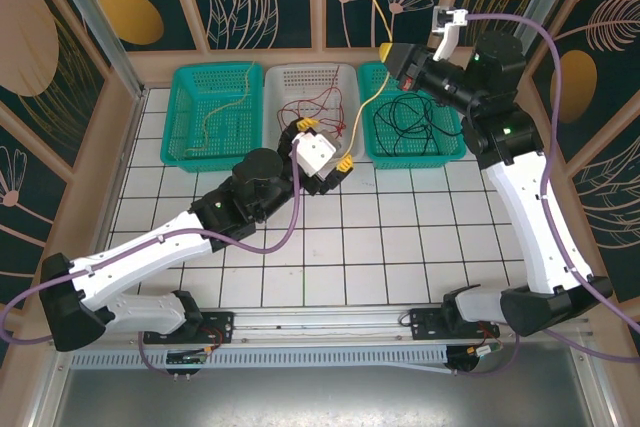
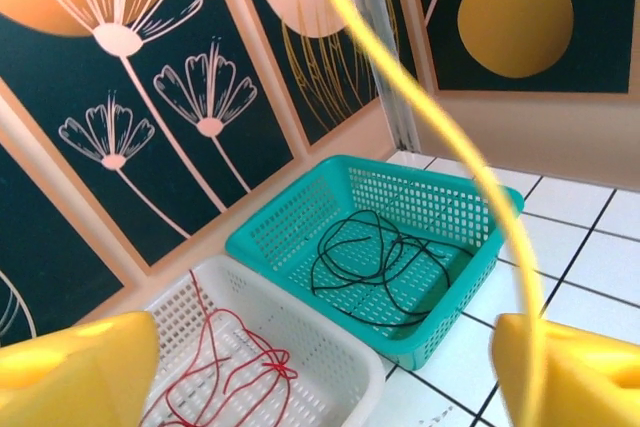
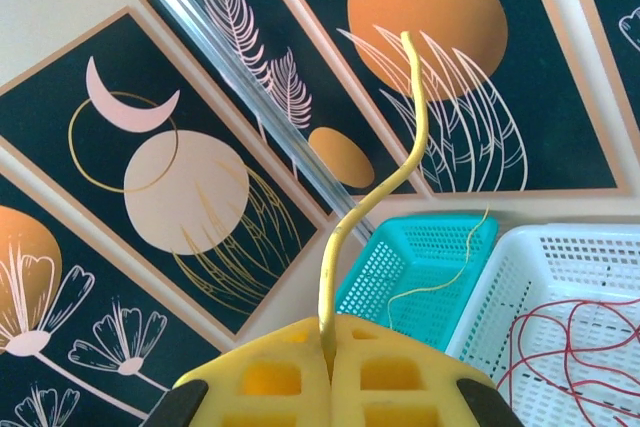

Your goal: Untangle the cables

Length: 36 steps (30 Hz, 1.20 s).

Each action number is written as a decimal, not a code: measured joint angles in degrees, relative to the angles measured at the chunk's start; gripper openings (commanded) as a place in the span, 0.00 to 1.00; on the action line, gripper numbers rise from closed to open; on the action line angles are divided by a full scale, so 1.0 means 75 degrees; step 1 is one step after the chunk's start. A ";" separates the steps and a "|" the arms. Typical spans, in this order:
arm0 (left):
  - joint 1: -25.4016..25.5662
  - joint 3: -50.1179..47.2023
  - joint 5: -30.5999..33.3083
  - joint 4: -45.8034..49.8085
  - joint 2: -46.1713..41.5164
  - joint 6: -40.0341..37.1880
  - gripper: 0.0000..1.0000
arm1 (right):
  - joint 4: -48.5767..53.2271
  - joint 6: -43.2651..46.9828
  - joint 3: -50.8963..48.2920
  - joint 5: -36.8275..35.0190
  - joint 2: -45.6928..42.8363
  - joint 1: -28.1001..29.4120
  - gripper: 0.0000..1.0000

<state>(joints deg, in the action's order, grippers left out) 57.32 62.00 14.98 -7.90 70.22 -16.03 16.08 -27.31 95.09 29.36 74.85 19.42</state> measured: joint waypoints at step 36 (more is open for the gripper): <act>-0.1425 0.0868 -0.0519 0.1341 0.1102 0.4106 0.00 | -0.1617 -0.1000 -0.2063 -0.1684 -0.1078 -0.0213 0.73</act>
<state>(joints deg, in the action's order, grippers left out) 46.63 68.51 11.09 2.15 78.48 14.76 3.95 -34.81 79.61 16.73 66.76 17.82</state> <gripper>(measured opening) 0.049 0.731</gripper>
